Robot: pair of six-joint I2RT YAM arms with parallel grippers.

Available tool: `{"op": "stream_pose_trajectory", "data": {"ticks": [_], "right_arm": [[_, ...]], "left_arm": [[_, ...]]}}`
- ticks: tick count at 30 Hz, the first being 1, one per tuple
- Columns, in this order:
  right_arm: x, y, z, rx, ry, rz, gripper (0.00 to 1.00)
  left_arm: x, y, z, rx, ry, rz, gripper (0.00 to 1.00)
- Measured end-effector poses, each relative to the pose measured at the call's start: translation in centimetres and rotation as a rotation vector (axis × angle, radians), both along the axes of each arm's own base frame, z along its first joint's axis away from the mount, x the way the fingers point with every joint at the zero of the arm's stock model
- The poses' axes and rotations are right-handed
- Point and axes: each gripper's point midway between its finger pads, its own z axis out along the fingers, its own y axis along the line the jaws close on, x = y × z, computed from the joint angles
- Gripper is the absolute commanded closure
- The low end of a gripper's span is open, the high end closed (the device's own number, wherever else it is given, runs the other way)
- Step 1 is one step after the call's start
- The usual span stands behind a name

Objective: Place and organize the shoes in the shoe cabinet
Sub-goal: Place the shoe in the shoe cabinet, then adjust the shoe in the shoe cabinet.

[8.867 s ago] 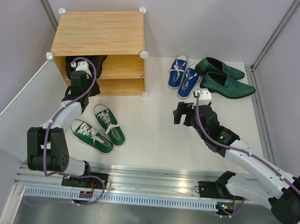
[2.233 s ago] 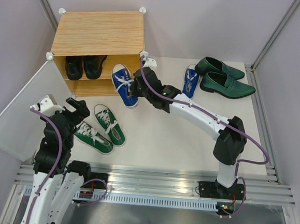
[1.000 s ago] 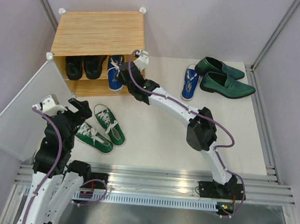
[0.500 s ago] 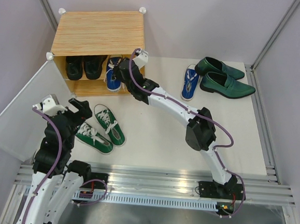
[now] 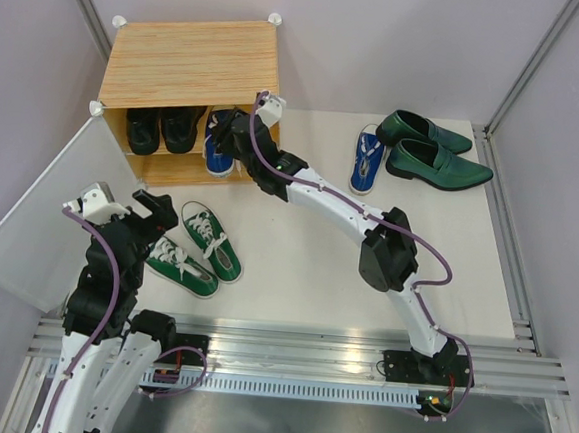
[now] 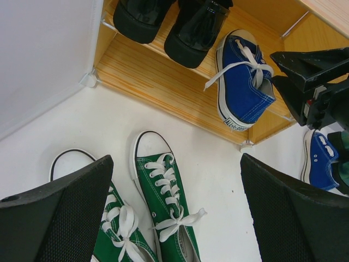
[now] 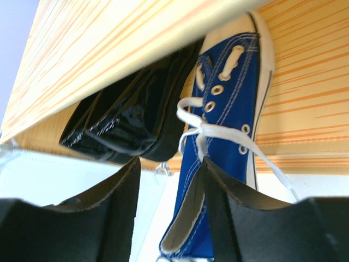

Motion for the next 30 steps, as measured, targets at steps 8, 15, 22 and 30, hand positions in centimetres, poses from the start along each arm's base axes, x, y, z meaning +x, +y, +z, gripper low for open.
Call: {"op": "stream_pose_trajectory", "data": {"ticks": [8, 15, 22, 30], "right_arm": [[-0.9, -1.2, 1.0, -0.035, -0.01, 0.083, 0.41], [-2.2, -3.6, 3.8, -0.073, -0.054, 0.155, 0.39], [-7.1, -6.2, 6.4, -0.191, -0.161, 0.333, 0.37], [-14.6, -15.1, 8.4, -0.318, -0.284, 0.375, 0.33]], "left_arm": [[0.2, -0.2, -0.2, 0.001, 0.009, -0.009, 0.0], [1.1, -0.7, -1.4, 0.031, 0.07, -0.041, 0.0], [2.0, -1.5, -3.0, 0.081, 0.152, -0.097, 0.0], [2.8, -3.1, -2.5, 0.108, 0.13, -0.198, 0.0]]}}
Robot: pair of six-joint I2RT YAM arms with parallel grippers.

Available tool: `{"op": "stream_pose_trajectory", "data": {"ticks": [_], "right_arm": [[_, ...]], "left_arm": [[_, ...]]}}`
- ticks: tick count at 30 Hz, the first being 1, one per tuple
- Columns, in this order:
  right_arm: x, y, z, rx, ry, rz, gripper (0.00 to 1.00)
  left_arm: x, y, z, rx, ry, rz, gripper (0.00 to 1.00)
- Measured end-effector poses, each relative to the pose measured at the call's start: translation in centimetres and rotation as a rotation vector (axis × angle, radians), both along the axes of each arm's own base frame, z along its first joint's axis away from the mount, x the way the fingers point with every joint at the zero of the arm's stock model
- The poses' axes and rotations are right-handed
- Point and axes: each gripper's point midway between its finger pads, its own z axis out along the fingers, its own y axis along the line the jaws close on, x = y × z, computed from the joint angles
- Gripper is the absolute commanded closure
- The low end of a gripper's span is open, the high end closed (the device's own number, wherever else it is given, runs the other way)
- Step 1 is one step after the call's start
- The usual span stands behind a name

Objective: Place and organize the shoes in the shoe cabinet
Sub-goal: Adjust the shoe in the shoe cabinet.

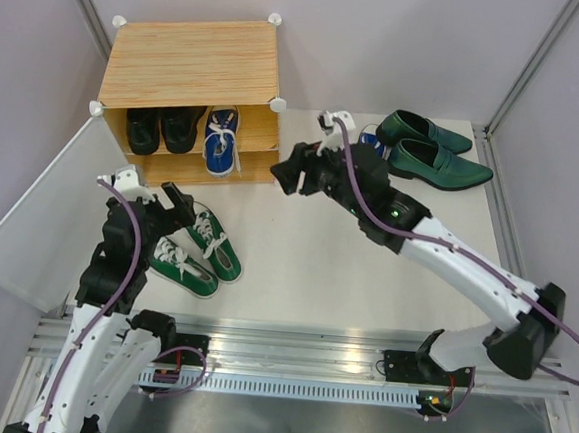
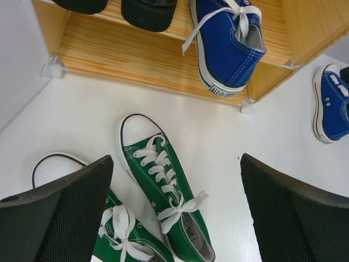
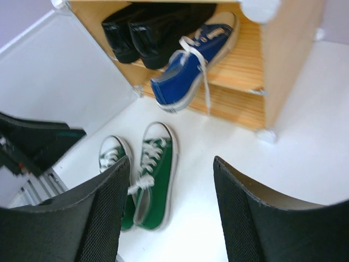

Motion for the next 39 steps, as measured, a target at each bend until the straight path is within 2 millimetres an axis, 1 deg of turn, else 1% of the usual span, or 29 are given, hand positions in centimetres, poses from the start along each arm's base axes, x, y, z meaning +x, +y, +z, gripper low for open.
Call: {"op": "stream_pose_trajectory", "data": {"ticks": [2, 4, 5, 8, 10, 12, 13, 15, 18, 19, 21, 22, 24, 25, 28, 34, 39], "right_arm": [[-1.6, -2.9, -0.3, -0.009, -0.023, -0.033, 0.33], [-2.7, -5.6, -1.1, -0.023, -0.041, -0.079, 0.32], [-3.0, -6.6, -1.8, -0.035, -0.04, -0.098, 0.33], [-3.6, -10.2, -4.5, -0.079, -0.042, -0.196, 0.31], [-3.8, -12.1, -6.4, -0.108, -0.033, -0.251, 0.31], [-3.9, -13.5, -8.2, -0.138, -0.019, -0.291, 0.3], [-3.9, -13.9, -8.9, -0.15, -0.014, -0.304, 0.3], [-3.9, -14.2, -9.5, -0.163, -0.009, -0.32, 0.3], [-3.6, -14.4, -9.4, -0.161, -0.012, -0.34, 0.3], [-3.6, -14.5, -9.4, -0.16, -0.013, -0.345, 0.31], [-3.4, -14.8, -9.3, -0.158, -0.015, -0.364, 0.3], [-3.3, -14.9, -9.3, -0.158, -0.015, -0.373, 0.31], [-3.2, -15.2, -9.3, -0.158, -0.018, -0.392, 0.31], [-3.1, -15.3, -9.2, -0.159, -0.019, -0.402, 0.31], [-3.0, -15.6, -9.2, -0.155, -0.021, -0.419, 0.31], [-3.0, -16.0, -9.0, -0.15, -0.025, -0.437, 0.31], [-3.1, -16.1, -8.9, -0.144, -0.029, -0.441, 0.31]], "left_arm": [[0.4, -0.5, -0.2, -0.005, 0.011, -0.023, 0.0], [1.0, -1.1, -0.9, -0.007, 0.044, -0.048, 0.0], [1.3, -1.4, -1.2, -0.009, 0.059, -0.061, 0.0], [2.5, -2.3, -2.3, -0.02, 0.118, -0.089, 0.0], [3.1, -2.7, -3.1, -0.031, 0.151, -0.093, 0.0], [3.7, -2.8, -3.9, -0.036, 0.177, -0.089, 0.0], [4.1, -2.9, -4.1, -0.038, 0.183, -0.087, 0.0], [4.9, -3.2, -4.5, -0.043, 0.194, -0.09, 0.0], [6.4, -3.8, -5.3, -0.052, 0.225, -0.097, 0.04], [6.9, -4.0, -5.6, -0.058, 0.237, -0.103, 0.11], [7.8, -4.5, -6.3, -0.066, 0.256, -0.109, 0.17], [8.2, -4.6, -6.6, -0.069, 0.264, -0.111, 0.24], [8.9, -4.8, -7.0, -0.074, 0.275, -0.108, 0.32], [9.2, -4.9, -7.2, -0.074, 0.279, -0.107, 0.4], [10.3, -5.1, -6.9, -0.077, 0.267, -0.104, 0.48], [12.8, -5.5, -5.8, -0.081, 0.231, -0.105, 0.59], [14.0, -5.9, -6.1, -0.08, 0.238, -0.107, 0.6]]}}
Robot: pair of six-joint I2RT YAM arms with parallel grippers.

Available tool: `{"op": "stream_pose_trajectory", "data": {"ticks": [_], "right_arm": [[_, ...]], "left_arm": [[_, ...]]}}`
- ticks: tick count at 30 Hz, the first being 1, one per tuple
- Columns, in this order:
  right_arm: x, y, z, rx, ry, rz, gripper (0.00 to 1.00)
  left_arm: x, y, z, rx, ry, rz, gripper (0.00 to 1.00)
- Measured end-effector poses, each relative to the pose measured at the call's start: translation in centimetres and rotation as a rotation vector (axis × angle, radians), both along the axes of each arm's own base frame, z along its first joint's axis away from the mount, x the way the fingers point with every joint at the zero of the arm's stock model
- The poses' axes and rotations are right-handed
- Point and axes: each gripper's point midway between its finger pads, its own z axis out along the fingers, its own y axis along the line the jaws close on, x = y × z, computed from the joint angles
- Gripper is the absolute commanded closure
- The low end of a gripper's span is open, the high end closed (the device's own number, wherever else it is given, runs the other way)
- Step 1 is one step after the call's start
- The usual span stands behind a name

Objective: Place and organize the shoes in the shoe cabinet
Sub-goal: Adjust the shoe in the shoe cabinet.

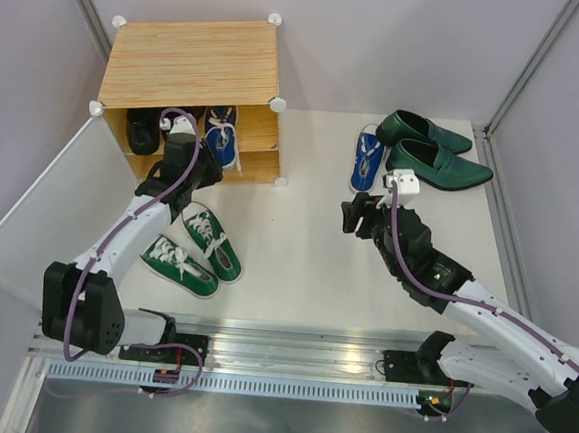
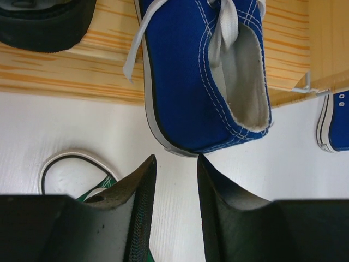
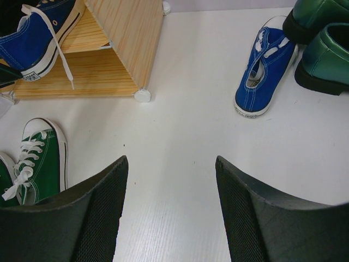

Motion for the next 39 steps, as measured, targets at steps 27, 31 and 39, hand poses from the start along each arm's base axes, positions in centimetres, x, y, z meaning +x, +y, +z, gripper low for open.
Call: {"op": "stream_pose_trajectory", "data": {"ticks": [27, 31, 39], "right_arm": [[0.1, 0.1, -0.2, -0.005, 0.004, -0.001, 0.3], [0.1, 0.1, -0.3, -0.007, 0.006, -0.001, 0.3], [0.3, 0.3, -0.8, -0.019, 0.016, 0.0, 0.3]], "left_arm": [[6.5, 1.0, 2.4, 0.123, -0.053, 0.063, 0.62], [7.3, 1.4, 2.1, 0.143, -0.047, 0.075, 0.62], [8.5, 2.0, 2.5, 0.165, -0.054, 0.093, 0.62]]}}
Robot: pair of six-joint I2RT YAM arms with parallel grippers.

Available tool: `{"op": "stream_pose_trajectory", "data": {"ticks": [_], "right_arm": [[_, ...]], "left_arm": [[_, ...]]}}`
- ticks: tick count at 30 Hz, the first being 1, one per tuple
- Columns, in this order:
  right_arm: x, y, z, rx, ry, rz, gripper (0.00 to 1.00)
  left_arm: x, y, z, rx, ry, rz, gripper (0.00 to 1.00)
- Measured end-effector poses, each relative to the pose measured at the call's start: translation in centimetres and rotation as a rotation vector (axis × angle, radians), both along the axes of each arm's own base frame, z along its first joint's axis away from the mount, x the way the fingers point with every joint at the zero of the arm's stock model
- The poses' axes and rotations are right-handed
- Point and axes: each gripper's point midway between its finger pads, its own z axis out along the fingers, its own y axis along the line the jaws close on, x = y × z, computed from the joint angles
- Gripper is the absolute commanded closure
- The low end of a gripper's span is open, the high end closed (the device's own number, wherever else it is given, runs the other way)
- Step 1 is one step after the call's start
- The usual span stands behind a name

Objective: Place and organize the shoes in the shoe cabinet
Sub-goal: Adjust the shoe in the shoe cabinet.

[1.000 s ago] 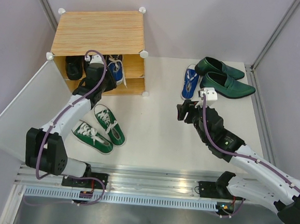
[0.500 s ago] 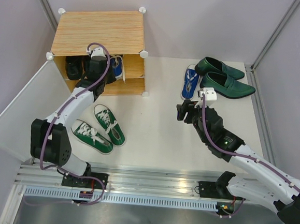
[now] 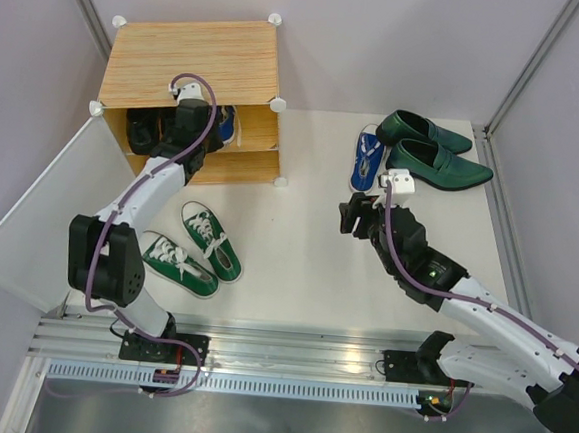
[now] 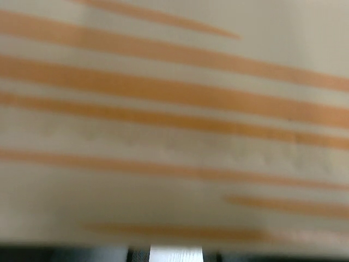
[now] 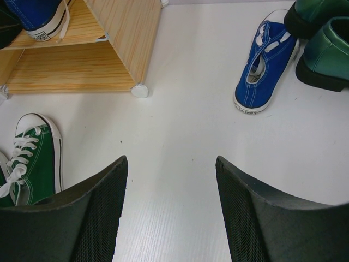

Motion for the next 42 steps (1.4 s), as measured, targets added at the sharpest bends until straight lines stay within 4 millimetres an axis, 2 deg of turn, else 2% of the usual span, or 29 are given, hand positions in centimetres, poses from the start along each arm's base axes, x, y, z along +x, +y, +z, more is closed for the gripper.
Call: {"op": "stream_pose_trajectory", "data": {"ticks": [20, 22, 27, 30, 34, 37, 42], "right_arm": [[0.2, 0.2, -0.8, -0.02, 0.017, -0.003, 0.3], [0.3, 0.2, -0.9, -0.021, 0.017, -0.003, 0.3], [0.3, 0.2, -0.9, -0.023, 0.018, -0.005, 0.3], [0.3, 0.1, -0.9, -0.026, 0.016, -0.01, 0.3], [0.3, 0.1, -0.9, -0.027, 0.016, -0.011, 0.3], [0.4, 0.0, -0.9, -0.028, 0.015, -0.015, 0.29], [0.5, -0.3, -0.9, -0.035, 0.012, -0.033, 0.29]], "left_arm": [[1.7, 0.3, -0.7, 0.026, 0.025, 0.003, 0.62], [1.7, 0.4, -0.7, 0.028, 0.029, 0.003, 0.56], [1.4, 0.5, -0.7, 0.032, 0.039, -0.002, 0.33], [0.8, 0.5, -0.3, 0.018, 0.032, -0.012, 0.28], [-1.4, 0.7, -0.4, 0.004, 0.074, -0.036, 0.25], [-2.7, 0.0, 1.3, -0.026, 0.058, -0.076, 0.23], [-6.1, -1.2, 8.3, -0.087, -0.089, -0.167, 0.21]]}}
